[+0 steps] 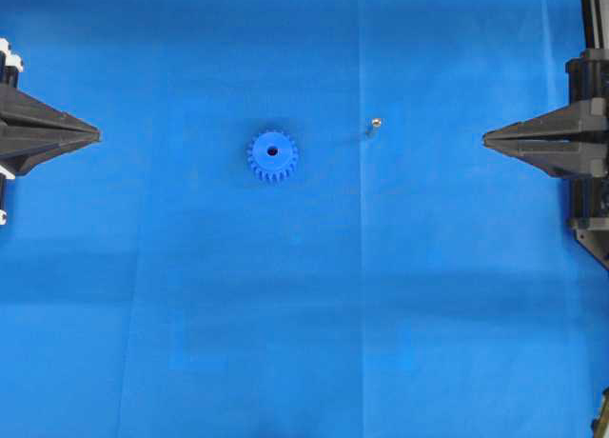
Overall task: Insert the shaft placed at a random location into the center hole of the small gear at another random location.
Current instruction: 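Move the right gripper over the small silver shaft and grasp it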
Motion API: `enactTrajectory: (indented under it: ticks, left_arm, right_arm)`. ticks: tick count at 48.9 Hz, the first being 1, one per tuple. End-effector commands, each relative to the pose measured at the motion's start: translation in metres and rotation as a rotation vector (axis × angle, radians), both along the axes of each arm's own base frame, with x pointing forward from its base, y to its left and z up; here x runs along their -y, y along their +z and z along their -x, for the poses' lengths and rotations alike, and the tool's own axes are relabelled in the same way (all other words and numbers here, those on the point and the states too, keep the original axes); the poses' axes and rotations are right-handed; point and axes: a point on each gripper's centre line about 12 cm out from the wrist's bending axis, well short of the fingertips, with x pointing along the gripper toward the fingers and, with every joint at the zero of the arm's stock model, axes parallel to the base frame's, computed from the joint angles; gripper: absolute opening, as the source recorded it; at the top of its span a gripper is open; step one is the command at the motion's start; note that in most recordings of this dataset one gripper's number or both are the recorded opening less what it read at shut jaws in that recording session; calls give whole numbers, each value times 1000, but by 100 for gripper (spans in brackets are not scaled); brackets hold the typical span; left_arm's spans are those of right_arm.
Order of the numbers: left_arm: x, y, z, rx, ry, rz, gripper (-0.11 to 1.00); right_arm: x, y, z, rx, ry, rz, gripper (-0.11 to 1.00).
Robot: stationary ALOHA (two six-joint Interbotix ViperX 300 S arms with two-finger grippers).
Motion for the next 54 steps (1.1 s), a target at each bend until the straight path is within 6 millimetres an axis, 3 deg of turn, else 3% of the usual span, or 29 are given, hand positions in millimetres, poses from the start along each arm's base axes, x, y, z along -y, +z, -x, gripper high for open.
enactTrajectory:
  ticks: [1, 6, 15, 29, 36, 47, 49, 54]
  left_arm:
    - [0, 6, -1, 15, -1, 0, 0]
    - [0, 5, 0, 12, -3, 5, 0]
    - [0, 5, 1, 8, -1, 5, 0]
    - [0, 5, 1, 8, -1, 5, 0]
    - [0, 5, 1, 12, -3, 5, 0]
    - [0, 5, 1, 14, -3, 5, 0]
    - [0, 5, 1, 12, -3, 5, 0]
    - [0, 4, 1, 11, -3, 5, 0]
  right_arm:
    - [0, 5, -2, 8, 0, 5, 0]
    - [0, 5, -4, -8, 0, 3, -5]
    - [0, 5, -5, -11, -1, -2, -6]
    - [10, -17, -19, -90, -47, -23, -3]
    - [20, -34, -31, -136, -93, -51, 20]
    - [43, -83, -56, -238, -194, -103, 85]
    - [47, -93, -60, -254, -212, -111, 89]
    - [53, -115, -70, -288, -242, -127, 86]
